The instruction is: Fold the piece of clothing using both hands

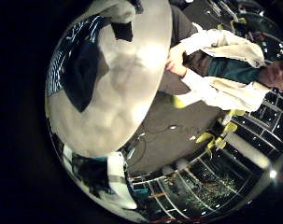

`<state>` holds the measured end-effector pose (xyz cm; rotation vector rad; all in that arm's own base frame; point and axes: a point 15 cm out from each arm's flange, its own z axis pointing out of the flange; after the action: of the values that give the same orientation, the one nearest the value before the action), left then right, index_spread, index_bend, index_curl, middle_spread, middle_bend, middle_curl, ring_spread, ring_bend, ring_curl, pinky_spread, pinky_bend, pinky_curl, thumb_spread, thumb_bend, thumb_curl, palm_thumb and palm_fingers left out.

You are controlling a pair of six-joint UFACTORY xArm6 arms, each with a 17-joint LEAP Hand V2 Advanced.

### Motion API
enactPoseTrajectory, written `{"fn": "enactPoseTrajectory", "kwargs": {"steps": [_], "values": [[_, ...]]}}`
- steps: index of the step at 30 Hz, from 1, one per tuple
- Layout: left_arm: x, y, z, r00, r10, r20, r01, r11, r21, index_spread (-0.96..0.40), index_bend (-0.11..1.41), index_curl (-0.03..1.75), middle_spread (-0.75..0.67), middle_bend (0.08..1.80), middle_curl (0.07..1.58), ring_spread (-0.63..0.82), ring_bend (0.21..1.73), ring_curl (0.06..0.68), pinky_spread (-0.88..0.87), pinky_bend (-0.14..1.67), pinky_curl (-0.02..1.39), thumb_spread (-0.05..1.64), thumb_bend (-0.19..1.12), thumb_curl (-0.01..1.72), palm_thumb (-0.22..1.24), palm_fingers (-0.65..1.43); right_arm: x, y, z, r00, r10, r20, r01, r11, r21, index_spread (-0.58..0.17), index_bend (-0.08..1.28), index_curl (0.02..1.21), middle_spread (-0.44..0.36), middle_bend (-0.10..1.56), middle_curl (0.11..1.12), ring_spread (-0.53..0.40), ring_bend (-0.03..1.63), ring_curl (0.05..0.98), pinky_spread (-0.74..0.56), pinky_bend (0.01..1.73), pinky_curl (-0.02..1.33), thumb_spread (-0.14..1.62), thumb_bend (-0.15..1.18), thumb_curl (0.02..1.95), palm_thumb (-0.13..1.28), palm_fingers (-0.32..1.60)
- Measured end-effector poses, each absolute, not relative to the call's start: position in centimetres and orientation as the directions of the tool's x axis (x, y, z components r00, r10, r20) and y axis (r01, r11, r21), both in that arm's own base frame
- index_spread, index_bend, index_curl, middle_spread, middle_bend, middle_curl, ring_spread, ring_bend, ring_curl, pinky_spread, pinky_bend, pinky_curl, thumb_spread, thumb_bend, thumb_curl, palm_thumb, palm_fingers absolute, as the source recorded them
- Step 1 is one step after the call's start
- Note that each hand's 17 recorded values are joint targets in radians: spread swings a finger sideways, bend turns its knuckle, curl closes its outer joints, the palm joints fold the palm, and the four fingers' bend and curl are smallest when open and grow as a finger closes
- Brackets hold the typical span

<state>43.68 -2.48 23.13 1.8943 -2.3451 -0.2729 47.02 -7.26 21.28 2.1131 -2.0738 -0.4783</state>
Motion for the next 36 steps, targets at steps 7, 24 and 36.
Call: {"fn": "enactPoseTrajectory", "kwargs": {"steps": [7, 24, 36], "values": [[43.6, -2.0, 23.3, -0.214, -0.976, -0.033, -0.956, 0.202, 0.214, -0.04, 0.18, 0.48, 0.13, 0.19, 0.44, 0.14, 0.72, 0.281, 0.17, 0.36, 0.49, 1.18, -0.02, 0.29, 0.28, 0.16, 47.0, -6.0, 18.4, 0.004, -0.991, -0.130, -0.927, -0.052, 0.371, -0.161, 0.14, 0.31, 0.129, 0.36, 0.38, 0.176, 0.79, 0.336, 0.45, 0.64, 0.55, 0.91, -0.03, 0.30, 0.10, 0.13], [44.7, -1.0, 23.7, -0.212, -0.976, -0.044, -0.959, 0.199, 0.204, -0.03, 0.18, 0.42, 0.12, 0.19, 0.39, 0.14, 0.71, 0.263, 0.17, 0.35, 0.45, 1.19, -0.02, 0.29, 0.30, 0.19, 46.5, -3.9, 14.5, 0.035, -0.991, -0.127, -0.890, -0.089, 0.446, -0.299, 0.23, 0.37, -0.123, 0.72, 0.51, -0.198, 1.08, 0.381, -0.09, 0.78, 0.49, 1.03, 0.05, 0.37, 0.51, 1.11], [42.2, -1.0, 17.7, -0.210, -0.978, -0.020, -0.942, 0.197, 0.273, -0.03, 0.18, 0.41, 0.13, 0.18, 0.37, 0.14, 0.69, 0.251, 0.18, 0.34, 0.43, 1.19, -0.02, 0.28, 0.30, 0.20, 45.2, -8.6, 18.1, -0.030, -0.991, -0.131, -0.917, -0.025, 0.397, -0.405, 0.76, 0.74, -0.170, 1.14, 0.73, -0.215, 1.32, 0.546, -0.25, 1.17, 0.71, 1.13, 0.17, 0.50, 0.93, 1.18]]}}
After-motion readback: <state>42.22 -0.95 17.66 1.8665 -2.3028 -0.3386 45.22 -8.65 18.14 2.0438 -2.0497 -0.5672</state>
